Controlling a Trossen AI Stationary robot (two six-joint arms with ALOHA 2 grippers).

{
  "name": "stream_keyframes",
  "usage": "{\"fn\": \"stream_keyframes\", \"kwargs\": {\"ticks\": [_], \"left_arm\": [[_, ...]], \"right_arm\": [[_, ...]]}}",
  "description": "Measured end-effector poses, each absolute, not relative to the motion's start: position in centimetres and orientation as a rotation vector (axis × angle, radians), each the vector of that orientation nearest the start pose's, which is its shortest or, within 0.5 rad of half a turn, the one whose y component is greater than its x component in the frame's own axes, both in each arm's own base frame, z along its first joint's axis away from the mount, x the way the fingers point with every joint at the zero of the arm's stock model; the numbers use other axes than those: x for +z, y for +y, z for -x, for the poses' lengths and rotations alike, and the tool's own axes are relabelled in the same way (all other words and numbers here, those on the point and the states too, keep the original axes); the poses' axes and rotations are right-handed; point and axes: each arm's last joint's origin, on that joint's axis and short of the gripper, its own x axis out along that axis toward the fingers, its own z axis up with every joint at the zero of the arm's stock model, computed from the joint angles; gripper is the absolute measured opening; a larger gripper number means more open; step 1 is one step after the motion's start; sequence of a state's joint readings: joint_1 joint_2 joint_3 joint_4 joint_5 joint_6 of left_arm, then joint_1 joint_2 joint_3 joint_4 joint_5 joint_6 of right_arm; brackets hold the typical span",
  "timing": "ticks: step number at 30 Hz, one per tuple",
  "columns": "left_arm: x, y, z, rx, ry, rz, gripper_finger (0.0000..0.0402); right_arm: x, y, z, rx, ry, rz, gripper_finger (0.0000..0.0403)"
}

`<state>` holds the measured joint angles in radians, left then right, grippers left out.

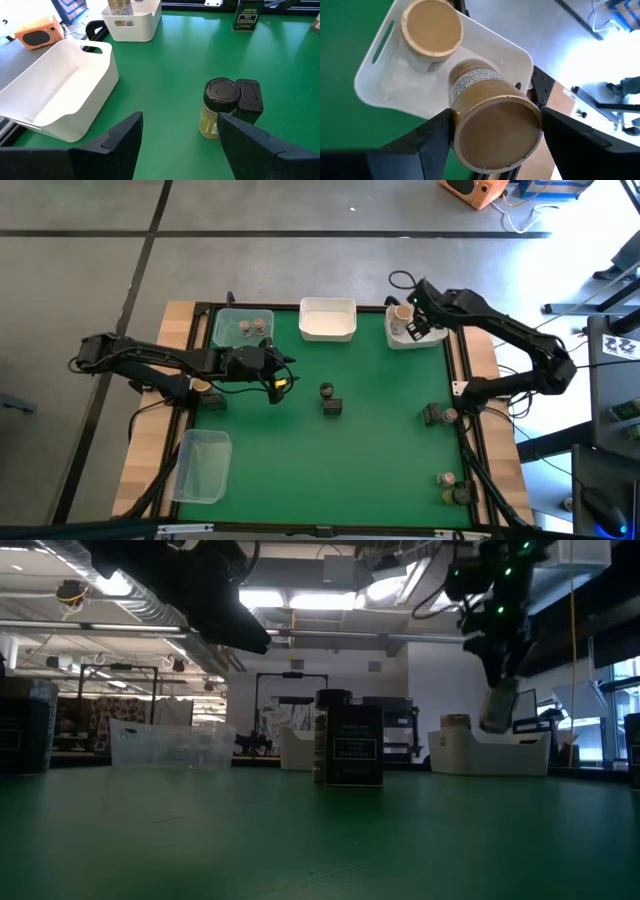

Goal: Sort spices by type
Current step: Put the right big brown seasoning bottle into the right white bin

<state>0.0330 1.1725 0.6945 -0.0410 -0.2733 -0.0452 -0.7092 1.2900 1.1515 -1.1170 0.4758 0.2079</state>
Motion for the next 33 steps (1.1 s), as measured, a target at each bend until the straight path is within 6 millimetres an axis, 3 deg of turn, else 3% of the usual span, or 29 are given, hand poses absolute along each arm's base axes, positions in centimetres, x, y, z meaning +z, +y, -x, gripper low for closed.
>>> {"fn": "stream_keyframes", "kwargs": {"ticks": [14,33], "left_arm": [[24.0,1.6,-24.5,0.311,0.511,-0.016,0.0239],[24.0,1.6,-24.5,0.310,0.511,-0.016,0.0239]], "right_arm": [[24.6,-21.0,-17.2,-1.129,1.391,-0.347,0.0282],[24.5,-21.3,-17.3,-1.091,1.385,-0.331,0.0283]]}}
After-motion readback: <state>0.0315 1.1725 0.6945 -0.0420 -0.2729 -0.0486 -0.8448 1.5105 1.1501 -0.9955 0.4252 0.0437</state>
